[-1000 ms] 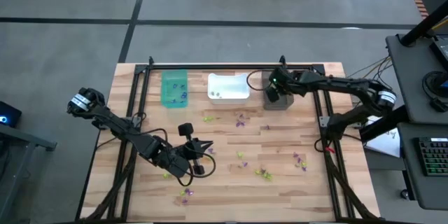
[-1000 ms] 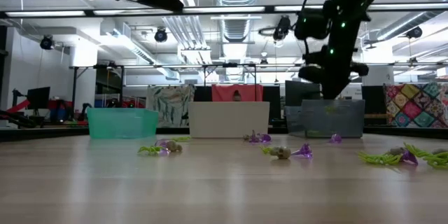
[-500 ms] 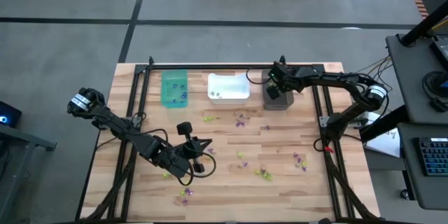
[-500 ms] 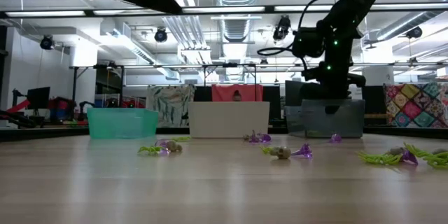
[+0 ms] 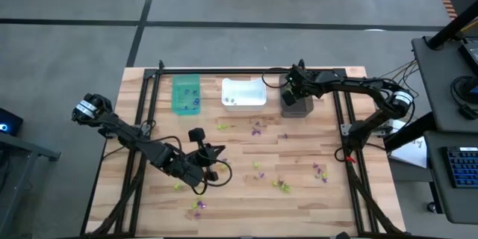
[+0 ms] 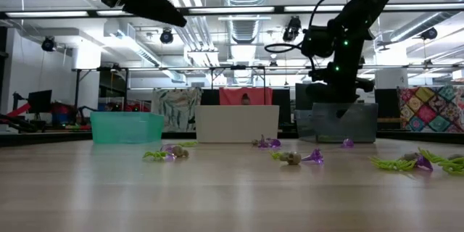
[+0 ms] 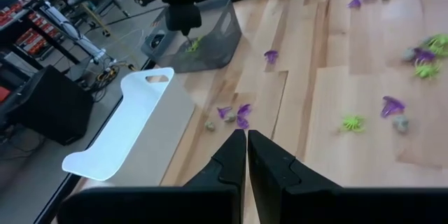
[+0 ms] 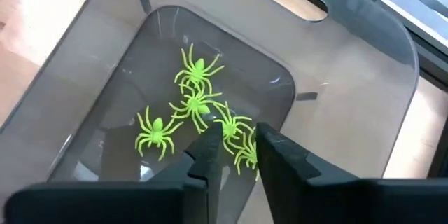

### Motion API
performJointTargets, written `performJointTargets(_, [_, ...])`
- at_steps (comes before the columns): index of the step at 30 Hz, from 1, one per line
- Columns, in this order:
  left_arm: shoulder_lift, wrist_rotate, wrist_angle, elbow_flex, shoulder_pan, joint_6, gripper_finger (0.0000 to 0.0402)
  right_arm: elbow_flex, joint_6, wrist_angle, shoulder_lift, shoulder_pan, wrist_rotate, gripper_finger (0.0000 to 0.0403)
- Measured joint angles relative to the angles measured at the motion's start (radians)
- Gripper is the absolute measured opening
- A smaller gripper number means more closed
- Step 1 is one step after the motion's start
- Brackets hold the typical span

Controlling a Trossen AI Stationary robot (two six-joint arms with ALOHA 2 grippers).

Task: Sort Halloween decoration
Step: Put the green spider toy into the black bin, then put the purple witch hat toy into the light blue bin

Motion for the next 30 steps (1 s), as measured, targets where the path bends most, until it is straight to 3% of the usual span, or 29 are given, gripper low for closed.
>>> performJointTargets(5, [0.000, 0.035, -0.005, -0.008, 0.061, 0.067, 0.0000, 0.017, 0.012, 0.007, -0.041, 0.009, 0.000, 0.0102])
performJointTargets(12, [0.000, 0.207, 0.053, -0.018, 0.230, 0.179, 0.0000, 0.024, -0.026, 0.077, -0.156, 0.047, 0.010, 0.0107])
performJointTargets(20, [0.000, 0.383, 0.475, -0.156, 0.324, 0.329, 0.0000, -0.049, -0.116, 0.252, -0.278, 0.198, 0.009, 0.0105])
performJointTargets(24, [0.000, 0.386, 0.641, -0.226, 0.335, 0.342, 0.0000, -0.078, -0.165, 0.302, -0.324, 0.303, 0.009, 0.0098])
performJointTargets(30, [0.001, 0.386, 0.759, -0.282, 0.335, 0.296, 0.0000, -0.122, -0.172, 0.380, -0.370, 0.482, 0.009, 0.0094])
